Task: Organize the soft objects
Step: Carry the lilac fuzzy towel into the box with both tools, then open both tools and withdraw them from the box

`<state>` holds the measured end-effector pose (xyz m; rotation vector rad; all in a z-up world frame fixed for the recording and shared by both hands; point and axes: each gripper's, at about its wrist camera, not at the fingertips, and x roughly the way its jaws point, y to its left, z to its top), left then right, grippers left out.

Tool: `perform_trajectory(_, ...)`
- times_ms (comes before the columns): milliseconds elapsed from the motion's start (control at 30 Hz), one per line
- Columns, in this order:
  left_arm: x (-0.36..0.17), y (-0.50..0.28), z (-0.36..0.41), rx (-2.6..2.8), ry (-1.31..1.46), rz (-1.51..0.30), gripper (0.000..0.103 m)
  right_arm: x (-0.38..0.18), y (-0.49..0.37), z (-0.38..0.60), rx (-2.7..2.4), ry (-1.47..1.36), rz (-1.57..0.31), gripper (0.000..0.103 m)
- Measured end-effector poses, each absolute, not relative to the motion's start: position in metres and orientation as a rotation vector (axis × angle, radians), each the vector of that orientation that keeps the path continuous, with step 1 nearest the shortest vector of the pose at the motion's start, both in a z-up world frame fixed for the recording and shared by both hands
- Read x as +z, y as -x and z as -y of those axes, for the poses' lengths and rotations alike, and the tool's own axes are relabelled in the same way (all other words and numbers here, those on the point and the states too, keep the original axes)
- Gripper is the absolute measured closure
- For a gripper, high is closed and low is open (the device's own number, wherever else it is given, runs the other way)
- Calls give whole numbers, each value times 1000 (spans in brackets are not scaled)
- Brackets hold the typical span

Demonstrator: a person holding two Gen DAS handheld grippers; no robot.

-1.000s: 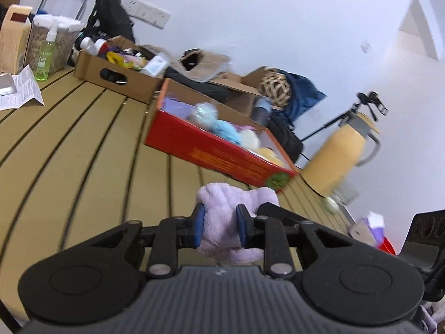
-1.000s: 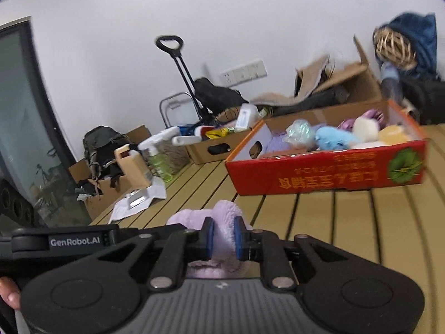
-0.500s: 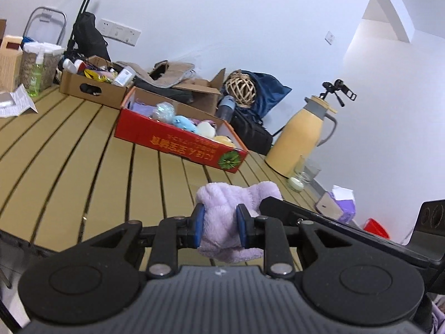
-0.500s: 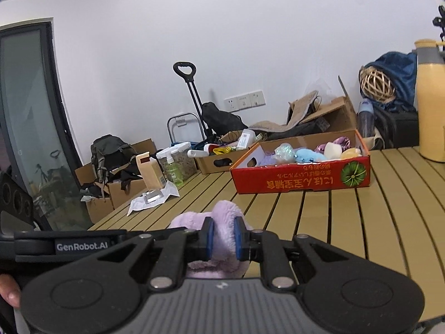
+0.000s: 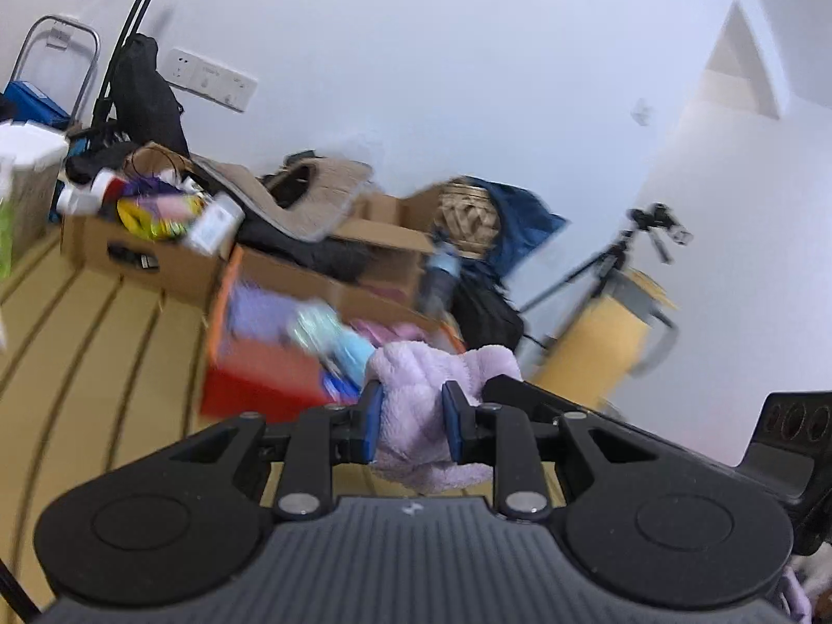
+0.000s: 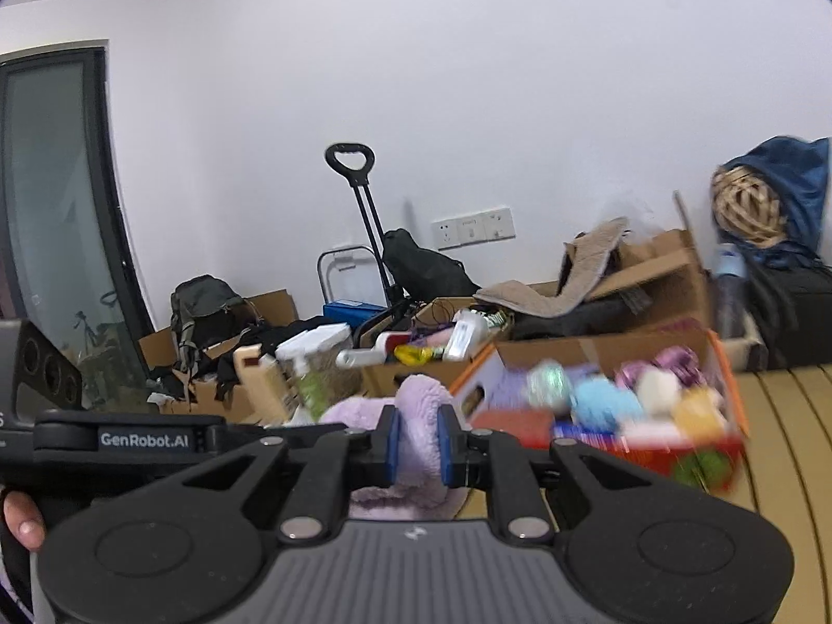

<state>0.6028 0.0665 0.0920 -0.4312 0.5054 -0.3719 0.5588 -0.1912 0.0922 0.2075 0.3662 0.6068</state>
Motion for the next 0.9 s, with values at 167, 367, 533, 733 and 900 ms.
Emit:
perform_trajectory(167,82,-720,-81,-279,423,-580,77,96,-688,158,597,-224,-457,88)
perform_trajectory(367,32,-826,-83,-89,340,-689,68,55,-825,112,551,-205,-585,81)
perform_trajectory(533,24,-833,-84,-79,303,-680,60,6,-872,98,421,-198,-680,77)
perform_trajectory(733,45,-804,-76,-103,238,-648,55,13,-859,116,404,-218,-632,54)
perform_trajectory(900,75,-761,-64,-135,201,-601,37,48,-815,138,405,-159,-584,48)
